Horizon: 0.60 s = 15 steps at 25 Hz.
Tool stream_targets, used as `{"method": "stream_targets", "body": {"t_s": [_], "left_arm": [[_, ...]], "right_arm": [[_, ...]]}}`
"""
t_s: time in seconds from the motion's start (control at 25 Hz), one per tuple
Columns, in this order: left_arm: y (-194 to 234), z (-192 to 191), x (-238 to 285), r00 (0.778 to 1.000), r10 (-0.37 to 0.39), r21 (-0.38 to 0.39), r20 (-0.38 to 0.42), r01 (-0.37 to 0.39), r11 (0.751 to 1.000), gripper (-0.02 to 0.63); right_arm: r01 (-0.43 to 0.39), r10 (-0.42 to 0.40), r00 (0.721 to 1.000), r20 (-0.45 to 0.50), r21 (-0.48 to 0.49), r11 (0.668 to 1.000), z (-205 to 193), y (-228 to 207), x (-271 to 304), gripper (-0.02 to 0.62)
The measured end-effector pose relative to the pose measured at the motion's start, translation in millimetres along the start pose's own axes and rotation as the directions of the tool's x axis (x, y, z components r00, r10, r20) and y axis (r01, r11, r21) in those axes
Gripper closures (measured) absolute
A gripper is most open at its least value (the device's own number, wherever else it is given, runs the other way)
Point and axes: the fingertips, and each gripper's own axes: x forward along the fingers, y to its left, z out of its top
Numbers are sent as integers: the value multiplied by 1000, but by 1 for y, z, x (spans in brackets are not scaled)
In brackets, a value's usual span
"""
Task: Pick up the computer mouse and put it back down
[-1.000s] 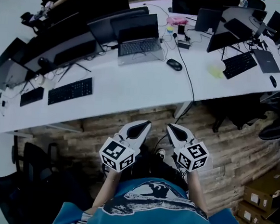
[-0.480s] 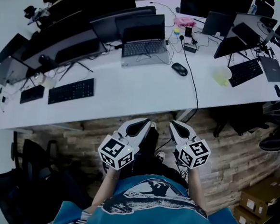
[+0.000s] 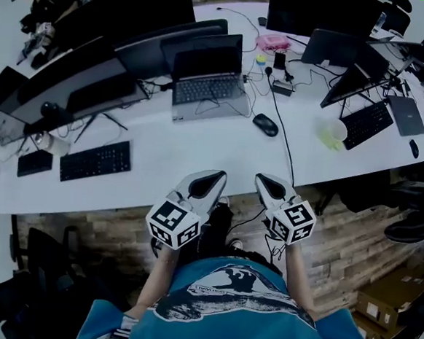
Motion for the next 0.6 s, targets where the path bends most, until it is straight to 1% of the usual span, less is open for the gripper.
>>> {"method": "stream_targets", "body": {"t_s": [0.16,0.36,0.6], "left_arm": [[18,9,15,1000,-30,-7,-3,30,1000,592],[41,15,28,999,-44,-18,-14,44,999,592],[64,19,33,999,-46,-45,-11,45,998,592]], "right_arm": [[12,-14,999,-36,-55,998,4,-31,27,592],[36,-45,994,-99,-88,995,2,-73,63,592],[54,-86,975,-206,-154,987,-8,-123,106,587]]}}
